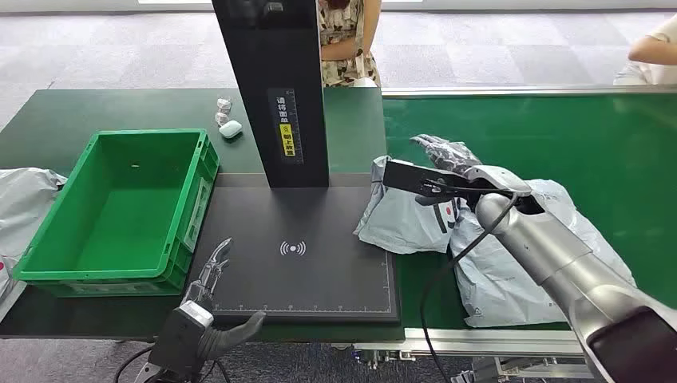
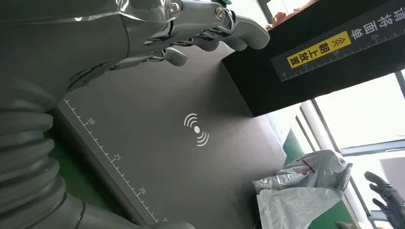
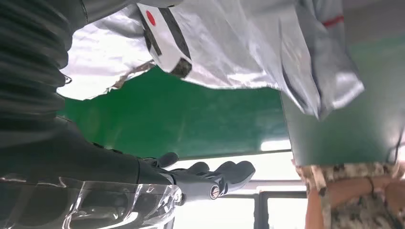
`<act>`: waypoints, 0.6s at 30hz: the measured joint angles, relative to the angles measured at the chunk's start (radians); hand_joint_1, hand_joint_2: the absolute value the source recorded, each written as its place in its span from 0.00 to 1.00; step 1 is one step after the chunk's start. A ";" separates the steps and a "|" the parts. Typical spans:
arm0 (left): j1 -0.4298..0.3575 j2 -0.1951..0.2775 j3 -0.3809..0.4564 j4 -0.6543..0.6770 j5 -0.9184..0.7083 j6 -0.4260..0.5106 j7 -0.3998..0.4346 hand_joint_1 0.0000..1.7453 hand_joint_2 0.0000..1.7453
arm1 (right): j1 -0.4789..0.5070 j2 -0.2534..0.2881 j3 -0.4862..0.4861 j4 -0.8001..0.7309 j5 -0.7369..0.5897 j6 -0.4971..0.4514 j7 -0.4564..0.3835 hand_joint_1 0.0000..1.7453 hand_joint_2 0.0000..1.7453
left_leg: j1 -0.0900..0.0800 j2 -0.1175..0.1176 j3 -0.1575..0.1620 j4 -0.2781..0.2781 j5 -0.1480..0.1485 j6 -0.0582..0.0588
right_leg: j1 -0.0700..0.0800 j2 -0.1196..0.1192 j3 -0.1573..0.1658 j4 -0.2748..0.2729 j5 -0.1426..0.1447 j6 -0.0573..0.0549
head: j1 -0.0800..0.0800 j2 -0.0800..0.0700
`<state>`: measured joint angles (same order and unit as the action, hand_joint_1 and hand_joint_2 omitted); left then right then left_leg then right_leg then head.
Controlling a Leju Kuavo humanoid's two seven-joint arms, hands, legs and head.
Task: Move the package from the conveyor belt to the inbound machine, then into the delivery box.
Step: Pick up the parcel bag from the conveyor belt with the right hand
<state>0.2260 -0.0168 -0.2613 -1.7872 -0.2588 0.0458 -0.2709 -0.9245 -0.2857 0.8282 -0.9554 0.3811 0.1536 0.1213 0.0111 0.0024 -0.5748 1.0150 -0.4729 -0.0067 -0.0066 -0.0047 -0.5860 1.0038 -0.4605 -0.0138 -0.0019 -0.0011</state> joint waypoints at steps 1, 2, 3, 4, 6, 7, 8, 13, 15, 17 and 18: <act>0.000 0.000 0.000 0.000 0.000 0.001 0.001 0.00 1.00 | 0.001 0.000 0.000 0.000 -0.005 0.007 -0.005 0.00 1.00 | 0.000 0.000 0.000 0.000 0.000 0.000 | 0.000 0.000 0.000 0.000 0.000 0.000 | 0.000 0.000; 0.000 0.000 0.000 0.000 0.000 0.001 0.002 0.00 1.00 | 0.002 0.000 0.000 0.000 -0.010 0.013 -0.010 0.00 1.00 | 0.000 0.000 0.000 0.000 0.000 0.000 | 0.000 0.000 0.000 0.000 0.000 0.000 | 0.000 0.000; 0.000 0.000 0.000 -0.001 -0.001 0.003 0.004 0.00 1.00 | 0.005 0.000 0.000 0.001 -0.020 0.023 -0.021 0.00 1.00 | 0.000 0.000 0.000 0.000 0.000 0.000 | 0.000 0.000 0.000 0.000 0.000 0.000 | 0.000 0.000; -0.001 0.000 0.000 -0.002 -0.001 0.004 0.006 0.00 1.00 | 0.006 0.001 0.000 0.003 -0.032 0.031 -0.034 0.00 1.00 | 0.000 0.000 0.000 0.000 0.000 0.000 | 0.000 0.000 0.000 0.000 0.000 0.000 | 0.000 0.000; -0.001 0.000 0.000 -0.002 -0.001 0.008 0.008 0.00 1.00 | 0.008 0.005 -0.001 0.010 -0.056 0.034 -0.065 0.00 1.00 | 0.000 0.000 0.000 0.000 0.000 0.000 | 0.000 0.000 0.000 0.000 0.000 0.000 | 0.000 0.000; -0.002 0.000 0.000 -0.002 -0.001 0.009 0.008 0.00 1.00 | 0.009 0.009 -0.003 0.016 -0.067 0.028 -0.085 0.00 1.00 | 0.000 -0.001 0.000 0.000 0.000 0.000 | 0.000 0.000 0.000 0.000 0.000 0.000 | 0.000 0.000; -0.002 0.001 0.000 -0.002 -0.001 0.010 0.009 0.00 1.00 | 0.011 0.013 -0.006 0.023 -0.077 0.020 -0.106 0.00 1.00 | 0.000 -0.001 0.000 0.000 0.000 0.000 | 0.000 0.000 0.000 0.000 0.000 0.000 | 0.000 0.000; -0.003 0.002 0.000 -0.002 -0.001 0.015 0.011 0.00 1.00 | 0.027 0.031 -0.034 0.063 -0.108 -0.045 -0.197 0.00 1.00 | 0.000 -0.001 0.000 0.000 0.000 0.000 | 0.000 -0.001 0.000 0.000 0.000 0.000 | 0.000 0.000; -0.005 0.002 0.000 -0.002 -0.001 0.017 0.012 0.00 1.00 | 0.032 0.038 -0.049 0.081 -0.121 -0.084 -0.225 0.00 1.00 | 0.000 -0.001 0.000 0.000 0.000 0.000 | 0.000 -0.001 0.000 0.000 0.000 0.000 | 0.000 0.000; -0.011 0.003 0.000 -0.002 -0.001 0.017 0.014 0.00 1.00 | 0.035 0.045 -0.067 0.101 -0.137 -0.118 -0.242 0.00 1.00 | 0.000 -0.001 0.000 0.000 0.000 0.000 | 0.000 -0.001 0.000 0.000 0.000 0.000 | 0.000 0.000; -0.015 0.003 0.000 -0.001 -0.001 0.018 0.015 0.00 1.00 | 0.036 0.049 -0.075 0.111 -0.146 -0.127 -0.244 0.00 1.00 | 0.000 -0.001 0.000 0.000 0.000 0.000 | 0.000 -0.001 0.000 0.000 0.000 0.000 | 0.000 0.000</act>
<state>0.2109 -0.0138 -0.2617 -1.7881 -0.2598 0.0633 -0.2562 -0.8887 -0.2371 0.7528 -0.8440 0.2354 0.0270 -0.1229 0.0110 0.0015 -0.5750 1.0150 -0.4726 -0.0071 -0.0066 -0.0055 -0.5859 1.0039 -0.4605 -0.0138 -0.0017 -0.0011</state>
